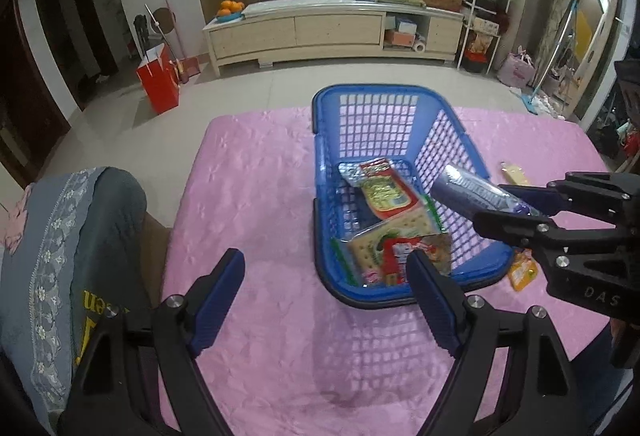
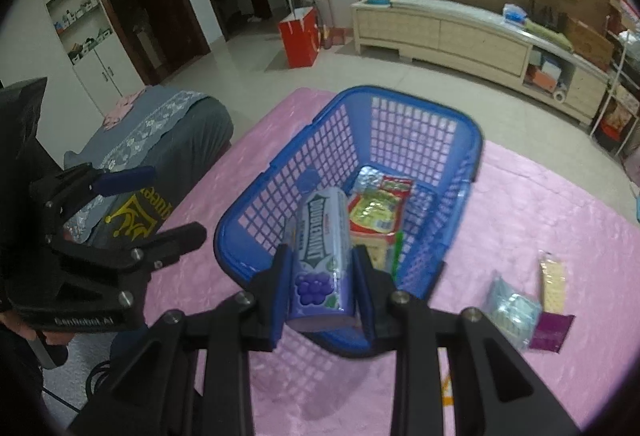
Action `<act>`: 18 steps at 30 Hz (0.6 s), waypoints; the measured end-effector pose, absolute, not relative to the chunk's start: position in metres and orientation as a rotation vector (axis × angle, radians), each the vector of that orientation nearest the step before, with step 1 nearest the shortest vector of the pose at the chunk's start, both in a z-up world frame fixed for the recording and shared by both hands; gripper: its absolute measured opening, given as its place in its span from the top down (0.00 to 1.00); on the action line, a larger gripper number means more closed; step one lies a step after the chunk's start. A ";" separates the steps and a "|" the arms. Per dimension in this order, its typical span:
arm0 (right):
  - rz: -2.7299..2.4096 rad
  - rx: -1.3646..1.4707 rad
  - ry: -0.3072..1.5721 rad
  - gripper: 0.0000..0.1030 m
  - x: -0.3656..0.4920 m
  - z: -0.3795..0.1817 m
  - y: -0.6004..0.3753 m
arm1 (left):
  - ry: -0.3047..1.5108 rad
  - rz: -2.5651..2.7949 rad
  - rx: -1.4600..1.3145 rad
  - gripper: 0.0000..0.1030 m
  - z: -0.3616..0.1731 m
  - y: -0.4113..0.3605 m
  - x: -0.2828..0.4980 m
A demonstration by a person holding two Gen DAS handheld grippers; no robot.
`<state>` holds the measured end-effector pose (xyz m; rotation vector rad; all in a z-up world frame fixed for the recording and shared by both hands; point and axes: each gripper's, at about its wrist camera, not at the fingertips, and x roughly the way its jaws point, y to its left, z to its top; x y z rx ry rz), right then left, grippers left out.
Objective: Organize snacks
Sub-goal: 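Lower the gum tube into the basket and open the right gripper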
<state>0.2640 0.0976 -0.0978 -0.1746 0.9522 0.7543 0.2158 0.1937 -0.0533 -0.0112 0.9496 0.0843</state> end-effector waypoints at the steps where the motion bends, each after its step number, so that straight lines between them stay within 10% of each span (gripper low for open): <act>1: 0.756 -0.178 0.963 0.66 0.268 -0.102 0.103 | 0.954 0.088 -0.016 0.21 -0.056 0.197 0.218; 18: 0.708 -0.085 1.203 0.66 0.325 -0.162 0.155 | 1.003 0.120 -0.036 0.21 -0.091 0.236 0.250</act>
